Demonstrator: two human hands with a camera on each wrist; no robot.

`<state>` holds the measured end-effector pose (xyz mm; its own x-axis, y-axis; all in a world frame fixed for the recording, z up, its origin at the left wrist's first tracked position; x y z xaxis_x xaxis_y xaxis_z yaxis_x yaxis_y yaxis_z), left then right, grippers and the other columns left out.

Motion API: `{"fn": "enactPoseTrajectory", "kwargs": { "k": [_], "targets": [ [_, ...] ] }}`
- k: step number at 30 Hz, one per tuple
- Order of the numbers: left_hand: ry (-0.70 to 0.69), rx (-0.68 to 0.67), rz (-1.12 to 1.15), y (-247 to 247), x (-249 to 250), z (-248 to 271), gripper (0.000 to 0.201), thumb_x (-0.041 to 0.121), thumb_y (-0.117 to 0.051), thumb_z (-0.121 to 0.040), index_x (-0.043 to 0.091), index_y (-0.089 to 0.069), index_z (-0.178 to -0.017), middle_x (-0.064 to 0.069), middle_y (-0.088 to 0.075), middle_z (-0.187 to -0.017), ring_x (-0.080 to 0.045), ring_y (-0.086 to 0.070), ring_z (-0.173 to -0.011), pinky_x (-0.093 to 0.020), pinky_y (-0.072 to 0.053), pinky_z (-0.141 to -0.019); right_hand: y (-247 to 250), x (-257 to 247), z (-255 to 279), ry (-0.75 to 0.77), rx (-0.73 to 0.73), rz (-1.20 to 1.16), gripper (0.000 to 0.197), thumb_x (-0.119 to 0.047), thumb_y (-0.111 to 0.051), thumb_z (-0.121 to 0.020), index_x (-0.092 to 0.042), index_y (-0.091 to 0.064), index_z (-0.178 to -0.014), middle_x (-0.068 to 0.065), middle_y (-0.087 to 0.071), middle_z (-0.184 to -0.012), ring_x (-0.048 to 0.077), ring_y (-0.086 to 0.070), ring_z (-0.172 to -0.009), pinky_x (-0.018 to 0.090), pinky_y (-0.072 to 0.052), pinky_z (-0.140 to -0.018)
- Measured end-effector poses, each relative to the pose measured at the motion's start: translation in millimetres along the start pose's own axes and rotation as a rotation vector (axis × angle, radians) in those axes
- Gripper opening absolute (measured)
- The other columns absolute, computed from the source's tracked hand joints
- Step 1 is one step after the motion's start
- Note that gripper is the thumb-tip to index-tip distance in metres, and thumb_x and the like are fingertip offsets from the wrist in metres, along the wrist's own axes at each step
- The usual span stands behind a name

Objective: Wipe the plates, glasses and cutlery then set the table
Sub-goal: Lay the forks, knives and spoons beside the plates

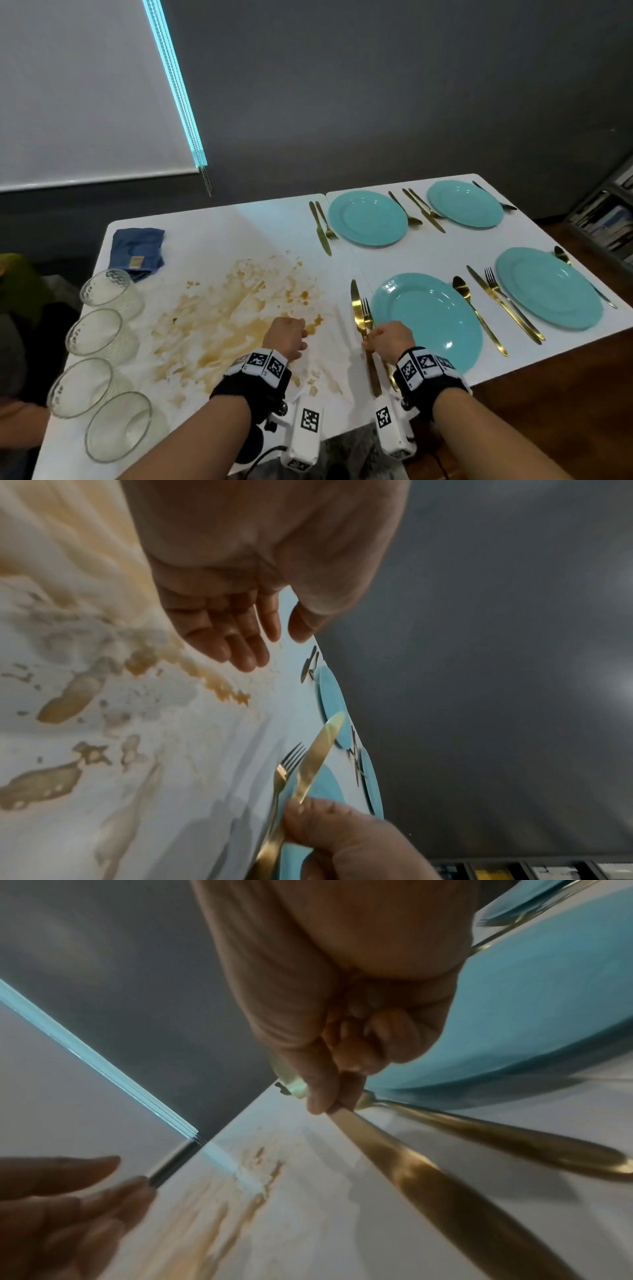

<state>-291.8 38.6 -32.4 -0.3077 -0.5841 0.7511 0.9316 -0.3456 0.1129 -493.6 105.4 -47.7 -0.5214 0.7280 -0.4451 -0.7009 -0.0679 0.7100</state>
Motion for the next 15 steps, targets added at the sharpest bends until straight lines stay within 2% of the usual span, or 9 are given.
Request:
{"fn": "enactPoseTrajectory", "kwargs": {
  "k": [2, 4, 5, 7, 9, 11, 15],
  "targets": [
    [-0.024, 0.014, -0.040, 4.1, -4.6, -4.0, 0.025, 0.011, -0.043, -0.098, 0.005, -0.050, -0.075, -0.009, -0.051, -0.075, -0.019, -0.044, -0.055, -0.030, -0.033, -0.055, -8.0, 6.0, -4.0, -0.014, 0.003, 0.078, 0.027, -0.023, -0.064, -0.087, -0.008, -0.070, -0.109, 0.008, -0.067, -0.114, 0.022, -0.061, -0.107, 0.027, -0.049, -0.092],
    [-0.056, 0.040, -0.071, 8.3, -7.6, -6.9, 0.030, 0.013, -0.045, -0.098, 0.010, -0.049, -0.068, -0.010, -0.053, -0.077, -0.020, -0.047, -0.056, -0.032, -0.038, -0.061, -16.5, 8.1, -7.2, -0.019, 0.004, 0.148, 0.027, -0.024, -0.060, -0.089, -0.009, -0.069, -0.109, 0.007, -0.067, -0.114, 0.022, -0.061, -0.107, 0.026, -0.050, -0.091],
    [-0.067, 0.055, -0.085, 10.4, -9.2, -7.8, 0.030, 0.014, -0.045, -0.098, 0.011, -0.049, -0.068, -0.010, -0.054, -0.079, -0.019, -0.049, -0.057, -0.032, -0.040, -0.063, -19.0, 9.4, -9.0, -0.025, 0.014, 0.181, 0.026, -0.025, -0.061, -0.088, -0.009, -0.070, -0.107, 0.006, -0.068, -0.112, 0.021, -0.063, -0.104, 0.024, -0.051, -0.087],
    [-0.071, 0.085, -0.104, 14.9, -14.1, -8.9, 0.023, 0.016, -0.046, -0.097, 0.009, -0.053, -0.077, -0.008, -0.057, -0.083, -0.018, -0.052, -0.060, -0.031, -0.043, -0.063, -23.8, 11.4, -13.1, -0.055, 0.023, 0.203, 0.023, -0.024, -0.064, -0.085, -0.009, -0.071, -0.101, 0.005, -0.069, -0.105, 0.020, -0.064, -0.096, 0.020, -0.049, -0.073],
    [-0.063, 0.117, -0.095, 19.7, -17.9, -8.1, 0.011, 0.018, -0.048, -0.096, 0.008, -0.053, -0.095, -0.006, -0.060, -0.087, -0.019, -0.055, -0.066, -0.029, -0.045, -0.062, -26.2, 11.7, -16.8, -0.084, 0.034, 0.222, 0.023, -0.024, -0.066, -0.084, -0.006, -0.069, -0.098, 0.007, -0.069, -0.102, 0.020, -0.065, -0.092, 0.019, -0.046, -0.067],
    [-0.059, 0.144, -0.095, 24.9, -19.6, -7.8, 0.013, 0.019, -0.049, -0.095, 0.011, -0.051, -0.104, -0.003, -0.060, -0.089, -0.019, -0.057, -0.071, -0.029, -0.045, -0.065, -25.4, 11.0, -19.7, -0.109, 0.068, 0.231, 0.023, -0.023, -0.067, -0.085, -0.004, -0.066, -0.097, 0.008, -0.068, -0.102, 0.021, -0.065, -0.093, 0.021, -0.044, -0.066],
    [-0.063, 0.175, -0.132, 32.6, -19.9, -9.4, 0.013, 0.020, -0.050, -0.094, 0.014, -0.049, -0.106, 0.002, -0.059, -0.085, -0.018, -0.058, -0.071, -0.029, -0.046, -0.069, -21.6, 8.0, -19.6, -0.125, 0.153, 0.223, 0.018, -0.018, -0.061, -0.088, -0.004, -0.064, -0.097, 0.010, -0.067, -0.102, 0.025, -0.064, -0.094, 0.026, -0.049, -0.072]
  ]
}}
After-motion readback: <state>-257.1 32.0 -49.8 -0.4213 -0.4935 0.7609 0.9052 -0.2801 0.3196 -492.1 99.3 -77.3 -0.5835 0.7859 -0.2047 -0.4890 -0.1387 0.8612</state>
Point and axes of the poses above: each hand's wrist, its own z-axis away from the middle knuckle, its own y-axis out of the back of the hand, x = y × z, the point moved 7 cm from there along -z, towards the middle knuckle
